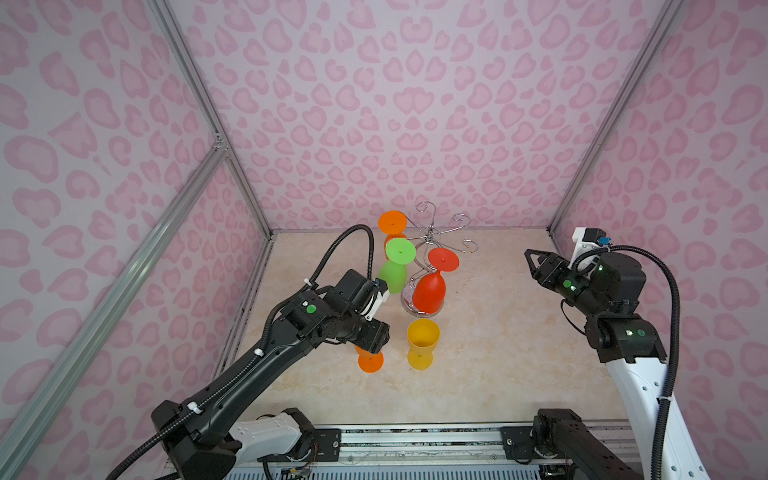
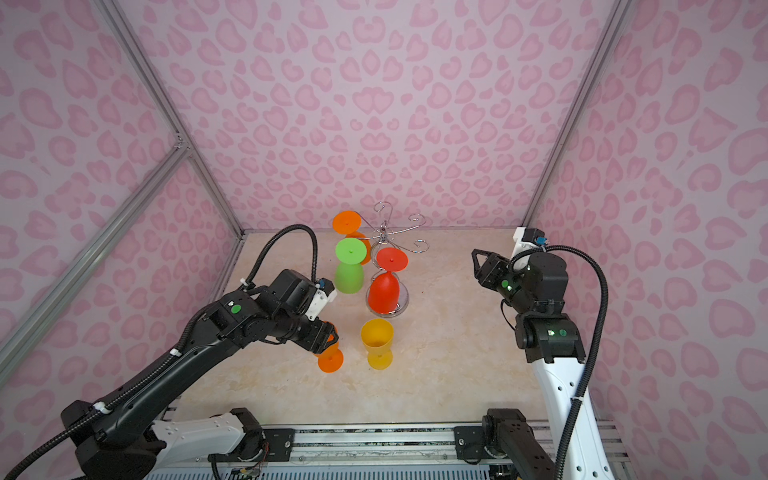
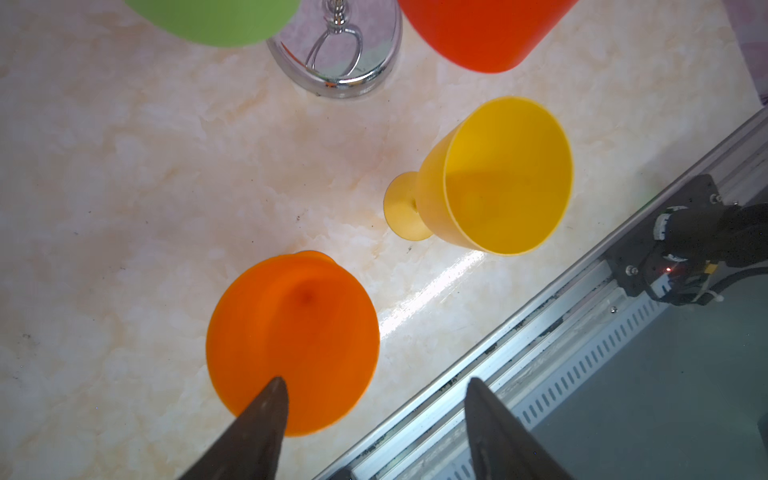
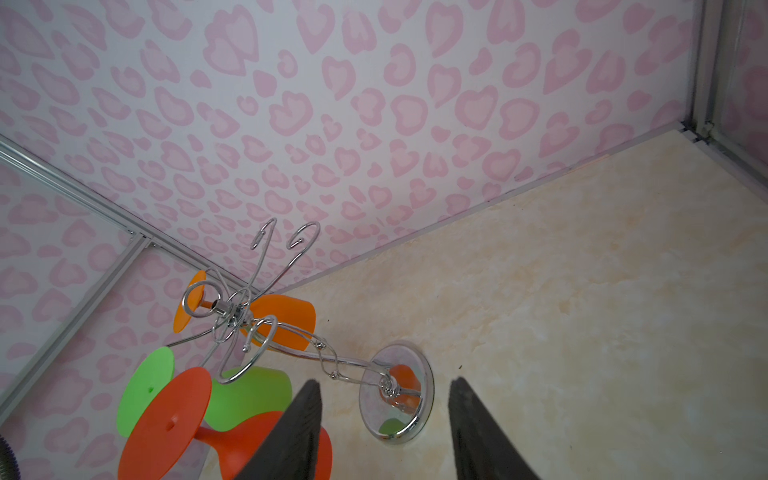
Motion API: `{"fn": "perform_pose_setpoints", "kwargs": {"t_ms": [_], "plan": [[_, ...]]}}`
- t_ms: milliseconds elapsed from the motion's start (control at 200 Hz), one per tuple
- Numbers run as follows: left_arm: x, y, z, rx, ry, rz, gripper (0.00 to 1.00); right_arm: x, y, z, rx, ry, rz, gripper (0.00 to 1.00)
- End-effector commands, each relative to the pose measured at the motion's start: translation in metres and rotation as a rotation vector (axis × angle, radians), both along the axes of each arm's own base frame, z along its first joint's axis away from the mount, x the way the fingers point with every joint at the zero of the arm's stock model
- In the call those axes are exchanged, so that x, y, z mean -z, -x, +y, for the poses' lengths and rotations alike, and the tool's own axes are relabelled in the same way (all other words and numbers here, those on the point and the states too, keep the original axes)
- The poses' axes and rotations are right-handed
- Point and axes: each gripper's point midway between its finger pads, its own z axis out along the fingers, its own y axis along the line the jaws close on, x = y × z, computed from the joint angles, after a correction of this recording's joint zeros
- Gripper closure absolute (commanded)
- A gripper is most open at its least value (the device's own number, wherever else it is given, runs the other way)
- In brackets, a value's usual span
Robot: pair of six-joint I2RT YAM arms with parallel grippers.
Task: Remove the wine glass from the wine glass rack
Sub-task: 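Open and raise the left gripper while the right gripper approaches the red glass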
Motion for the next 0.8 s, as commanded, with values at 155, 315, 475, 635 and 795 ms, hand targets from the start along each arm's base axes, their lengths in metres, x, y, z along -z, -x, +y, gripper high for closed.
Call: {"fn": "perform_pose_setpoints", "kwargs": {"t_ms": [155, 315, 475, 635, 795], "plan": [[-0.087, 0.006, 0.005, -0.02, 0.214, -0.208, 0.27, -0.031, 0.007, 0.045, -0.187, -0.252, -0.107, 0.5], [-0.128, -0.014, 0.022, -0.135, 0.277, -0.423, 0.19, -0.027, 0.012, 0.084, -0.284, -0.275, -0.089, 0.5], [-0.146, -0.052, 0.06, -0.37, 0.167, -0.627, 0.09, -0.006, 0.006, 0.117, -0.358, -0.275, -0.028, 0.5], [-0.163, -0.067, 0.068, -0.447, 0.178, -0.72, 0.04, 0.002, 0.005, 0.142, -0.41, -0.263, -0.008, 0.5], [-0.166, -0.072, 0.065, -0.446, 0.201, -0.732, 0.04, 0.004, -0.001, 0.154, -0.431, -0.27, 0.001, 0.5]]}}
